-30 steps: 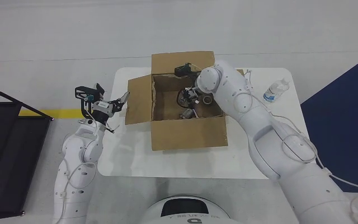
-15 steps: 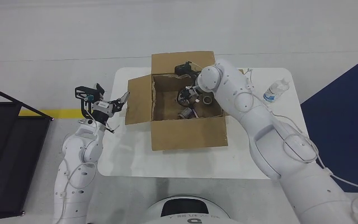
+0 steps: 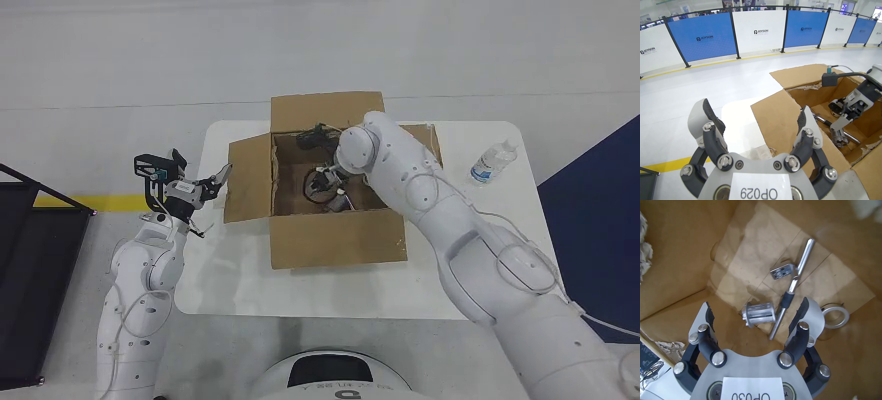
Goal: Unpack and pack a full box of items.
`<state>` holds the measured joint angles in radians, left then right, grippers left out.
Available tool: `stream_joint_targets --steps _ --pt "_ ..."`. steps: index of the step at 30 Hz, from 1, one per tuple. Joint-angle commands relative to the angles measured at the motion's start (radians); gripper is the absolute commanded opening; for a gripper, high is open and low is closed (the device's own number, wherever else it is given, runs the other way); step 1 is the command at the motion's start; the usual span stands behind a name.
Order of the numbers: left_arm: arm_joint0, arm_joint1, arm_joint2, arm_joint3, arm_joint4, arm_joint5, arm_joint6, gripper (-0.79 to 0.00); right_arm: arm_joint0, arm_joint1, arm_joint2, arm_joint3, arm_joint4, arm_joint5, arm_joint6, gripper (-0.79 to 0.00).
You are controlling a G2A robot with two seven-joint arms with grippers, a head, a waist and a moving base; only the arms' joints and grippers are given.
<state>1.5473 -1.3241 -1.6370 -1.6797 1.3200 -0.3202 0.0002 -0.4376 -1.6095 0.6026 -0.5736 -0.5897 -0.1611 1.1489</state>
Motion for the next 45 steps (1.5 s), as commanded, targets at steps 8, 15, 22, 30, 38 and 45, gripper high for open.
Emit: stream_joint_targets --steps 8,15,22,30,38,45 --pt "0.000 0.000 0.000 0.000 0.000 0.000 0.000 0.000 -0.004 -0.043 -0.046 0.029 -0.010 0.090 0.093 0.000" --pt "0.000 0.000 0.000 0.000 0.000 0.000 0.000 0.000 -0.007 -0.075 -0.065 0.094 0.002 0.085 0.096 0.000" --pt "0.000 0.000 0.000 0.000 0.000 0.000 0.000 0.000 -0.002 -0.109 -0.082 0.171 0.000 0.087 0.082 -0.086" --pt "0.000 0.000 0.000 0.000 0.000 0.000 0.000 0.000 0.007 -0.124 -0.076 0.217 0.003 0.045 0.017 -0.785" --pt "0.000 0.000 0.000 0.000 0.000 0.000 0.000 0.000 -0.002 -0.103 -0.046 0.222 0.003 0.003 -0.096 -0.785" --pt "0.000 0.000 0.000 0.000 0.000 0.000 0.000 0.000 -0.034 -0.050 0.005 0.169 -0.001 -0.061 -0.225 -0.785"
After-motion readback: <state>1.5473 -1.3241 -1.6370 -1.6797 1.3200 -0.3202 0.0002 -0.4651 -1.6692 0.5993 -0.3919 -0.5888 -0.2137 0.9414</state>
